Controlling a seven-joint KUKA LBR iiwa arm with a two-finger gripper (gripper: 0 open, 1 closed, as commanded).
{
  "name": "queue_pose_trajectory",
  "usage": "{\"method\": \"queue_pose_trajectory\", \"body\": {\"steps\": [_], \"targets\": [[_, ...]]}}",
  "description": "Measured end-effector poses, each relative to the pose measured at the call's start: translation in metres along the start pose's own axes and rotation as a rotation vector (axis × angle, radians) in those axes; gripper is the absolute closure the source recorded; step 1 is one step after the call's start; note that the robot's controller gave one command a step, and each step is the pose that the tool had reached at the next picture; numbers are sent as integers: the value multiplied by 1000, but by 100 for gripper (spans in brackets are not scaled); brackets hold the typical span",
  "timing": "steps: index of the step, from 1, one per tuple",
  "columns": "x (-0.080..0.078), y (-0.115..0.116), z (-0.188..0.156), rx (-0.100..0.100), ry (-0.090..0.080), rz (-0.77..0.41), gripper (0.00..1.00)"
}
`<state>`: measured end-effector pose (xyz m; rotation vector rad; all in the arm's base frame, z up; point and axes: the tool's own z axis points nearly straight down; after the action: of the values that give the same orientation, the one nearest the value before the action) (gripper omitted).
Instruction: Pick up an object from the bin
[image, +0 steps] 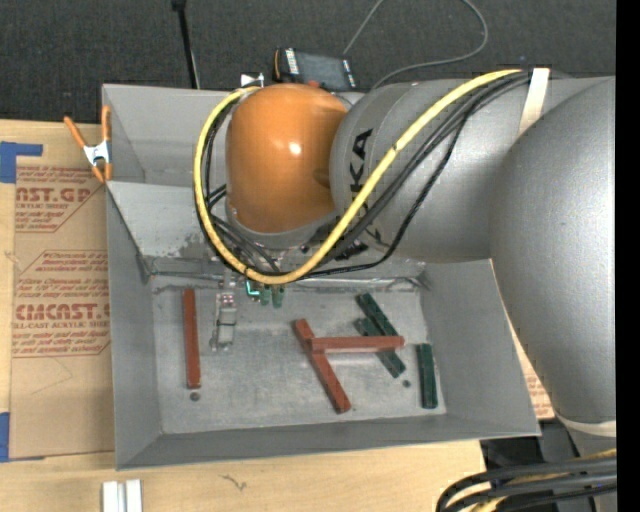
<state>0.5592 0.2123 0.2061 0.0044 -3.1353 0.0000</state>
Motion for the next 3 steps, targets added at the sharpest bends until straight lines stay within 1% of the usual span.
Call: {"method": "queue_pose_trajectory", "body": {"steps": [1,2,3], "targets": [[-4,1,119,1,-4,-457,0],[-11,24,136,3,-8,-933,0],[-11,25,136,-1,-9,-932,100]]}}
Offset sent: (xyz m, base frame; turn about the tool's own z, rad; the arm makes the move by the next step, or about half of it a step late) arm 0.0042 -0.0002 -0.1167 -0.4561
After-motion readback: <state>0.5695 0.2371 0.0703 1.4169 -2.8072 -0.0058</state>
